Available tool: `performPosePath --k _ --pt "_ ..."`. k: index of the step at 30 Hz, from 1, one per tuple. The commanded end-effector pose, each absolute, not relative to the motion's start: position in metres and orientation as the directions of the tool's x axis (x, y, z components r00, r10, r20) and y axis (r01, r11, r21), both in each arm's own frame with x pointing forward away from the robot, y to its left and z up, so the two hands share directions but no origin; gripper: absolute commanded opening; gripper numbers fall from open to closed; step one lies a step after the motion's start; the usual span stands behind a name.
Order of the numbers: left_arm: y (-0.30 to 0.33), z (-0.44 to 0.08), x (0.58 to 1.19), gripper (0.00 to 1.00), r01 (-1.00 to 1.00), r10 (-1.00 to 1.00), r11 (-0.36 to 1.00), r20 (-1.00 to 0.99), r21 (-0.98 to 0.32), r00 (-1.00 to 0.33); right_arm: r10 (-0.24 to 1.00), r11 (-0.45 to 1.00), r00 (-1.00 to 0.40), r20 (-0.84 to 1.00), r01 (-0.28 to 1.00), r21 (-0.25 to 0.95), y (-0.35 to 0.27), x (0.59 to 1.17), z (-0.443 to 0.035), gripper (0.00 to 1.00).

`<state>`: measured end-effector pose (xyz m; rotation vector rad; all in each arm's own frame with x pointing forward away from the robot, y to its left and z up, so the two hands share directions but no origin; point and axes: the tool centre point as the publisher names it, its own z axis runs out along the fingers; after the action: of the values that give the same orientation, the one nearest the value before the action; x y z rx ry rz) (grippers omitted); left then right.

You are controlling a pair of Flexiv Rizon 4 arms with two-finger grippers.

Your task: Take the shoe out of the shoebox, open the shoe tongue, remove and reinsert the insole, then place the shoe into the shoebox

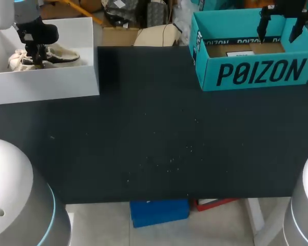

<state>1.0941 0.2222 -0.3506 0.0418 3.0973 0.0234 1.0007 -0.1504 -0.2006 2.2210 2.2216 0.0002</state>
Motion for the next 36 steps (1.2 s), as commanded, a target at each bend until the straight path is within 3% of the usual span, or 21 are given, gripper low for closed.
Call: performPosePath --k 1,4,9,14,17,18,28,36 --pt "0.223 -0.377 1.108 0.45 0.018 0.018 1.0 -0.025 0.016 -1.0 1.0 0.0 0.0 0.0 1.0 -0.001 -0.15 1.001 -0.2 1.0" --pt "0.222 -0.389 1.111 0.42 0.014 0.015 1.0 -0.015 0.018 -1.0 1.0 0.0 0.0 0.0 1.0 -0.001 -0.15 1.001 -0.2 1.0" --pt "0.216 -0.403 1.114 0.27 0.018 0.018 1.0 -0.005 0.022 -1.0 1.0 0.0 0.0 0.0 1.0 -0.001 -0.15 1.001 -0.2 1.0" --pt "0.215 -0.416 1.116 0.24 0.02 0.02 0.999 0.011 0.034 -1.0 1.0 0.0 0.0 0.0 1.0 -0.001 -0.15 1.001 -0.2 1.0" --pt "0.215 -0.416 1.116 0.09 0.025 0.024 0.999 0.015 0.038 -1.0 1.0 0.0 0.0 0.0 1.0 -0.001 -0.15 1.001 -0.2 1.0" --pt "0.215 -0.417 1.115 0.0 0.034 0.033 0.998 0.018 0.044 -0.999 1.0 0.0 0.0 0.0 1.0 -0.001 -0.15 1.001 -0.2 1.0" --pt "0.212 -0.369 1.101 0.0 0.085 0.085 0.996 -0.009 0.029 -0.996 1.0 0.0 0.0 0.0 1.0 -0.001 -0.15 1.001 -0.2 1.0" --pt "0.21 -0.289 1.093 0.0 0.088 0.092 0.995 -0.089 0.047 -0.992 1.0 0.0 0.0 0.0 1.0 -0.001 -0.15 1.001 -0.2 1.0"
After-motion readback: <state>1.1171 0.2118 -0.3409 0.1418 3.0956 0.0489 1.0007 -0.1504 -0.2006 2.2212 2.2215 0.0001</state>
